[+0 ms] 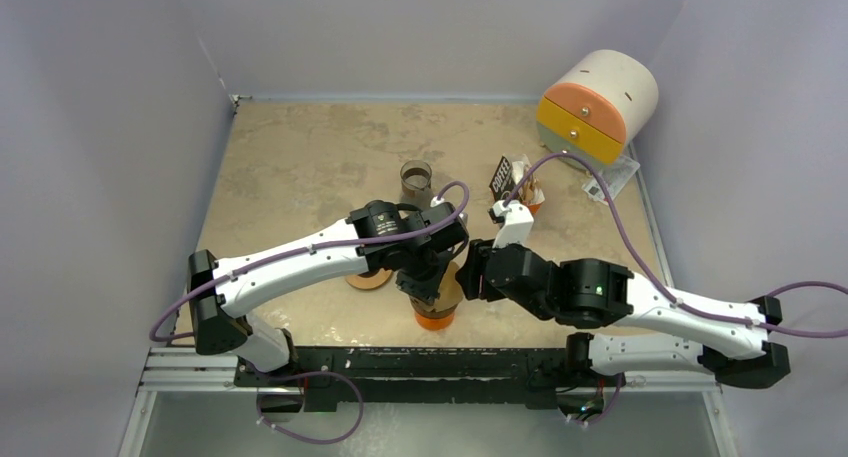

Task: Place the coffee filter in the dripper
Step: Place the coffee filter in the coffee dripper.

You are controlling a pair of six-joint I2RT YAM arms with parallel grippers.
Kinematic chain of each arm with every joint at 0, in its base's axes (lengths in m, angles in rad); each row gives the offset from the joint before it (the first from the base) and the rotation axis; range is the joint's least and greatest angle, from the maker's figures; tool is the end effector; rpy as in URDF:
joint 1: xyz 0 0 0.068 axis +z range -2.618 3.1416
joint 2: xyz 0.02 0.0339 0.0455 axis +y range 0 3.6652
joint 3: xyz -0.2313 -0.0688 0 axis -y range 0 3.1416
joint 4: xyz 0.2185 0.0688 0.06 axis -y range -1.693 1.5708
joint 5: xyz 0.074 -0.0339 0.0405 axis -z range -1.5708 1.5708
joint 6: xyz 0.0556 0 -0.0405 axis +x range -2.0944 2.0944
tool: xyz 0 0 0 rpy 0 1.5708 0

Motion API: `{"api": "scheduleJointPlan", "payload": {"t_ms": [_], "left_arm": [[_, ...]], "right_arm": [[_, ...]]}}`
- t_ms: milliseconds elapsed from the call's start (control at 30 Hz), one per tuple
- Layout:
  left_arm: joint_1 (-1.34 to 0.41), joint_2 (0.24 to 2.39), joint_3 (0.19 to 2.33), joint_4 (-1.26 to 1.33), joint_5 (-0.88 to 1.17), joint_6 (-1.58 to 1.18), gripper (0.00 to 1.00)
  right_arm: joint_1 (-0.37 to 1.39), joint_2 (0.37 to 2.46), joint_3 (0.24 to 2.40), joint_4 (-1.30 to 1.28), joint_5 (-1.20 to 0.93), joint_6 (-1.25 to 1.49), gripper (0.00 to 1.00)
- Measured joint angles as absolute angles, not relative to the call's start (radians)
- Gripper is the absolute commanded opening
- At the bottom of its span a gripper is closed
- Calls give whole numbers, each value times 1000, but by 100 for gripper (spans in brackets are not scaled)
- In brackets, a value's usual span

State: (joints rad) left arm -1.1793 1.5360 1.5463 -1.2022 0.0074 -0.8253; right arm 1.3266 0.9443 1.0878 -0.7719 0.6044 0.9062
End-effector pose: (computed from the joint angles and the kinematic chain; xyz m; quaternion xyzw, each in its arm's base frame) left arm 0.1056 -0.2569 0.2865 0.1736 0.9666 -0.1607 0.0983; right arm 0.0763 0.1757 0.3211 -0.0454 0.8601 0.2730 0.4285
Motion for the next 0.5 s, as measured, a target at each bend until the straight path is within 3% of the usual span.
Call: {"api": "scheduleJointPlan", "payload": {"t_ms": [500], "left_arm": [[-1179, 1525, 1539, -1198, 7, -825, 0]], "right_arm": [[1234, 981, 991, -673, 503, 916, 43]]}}
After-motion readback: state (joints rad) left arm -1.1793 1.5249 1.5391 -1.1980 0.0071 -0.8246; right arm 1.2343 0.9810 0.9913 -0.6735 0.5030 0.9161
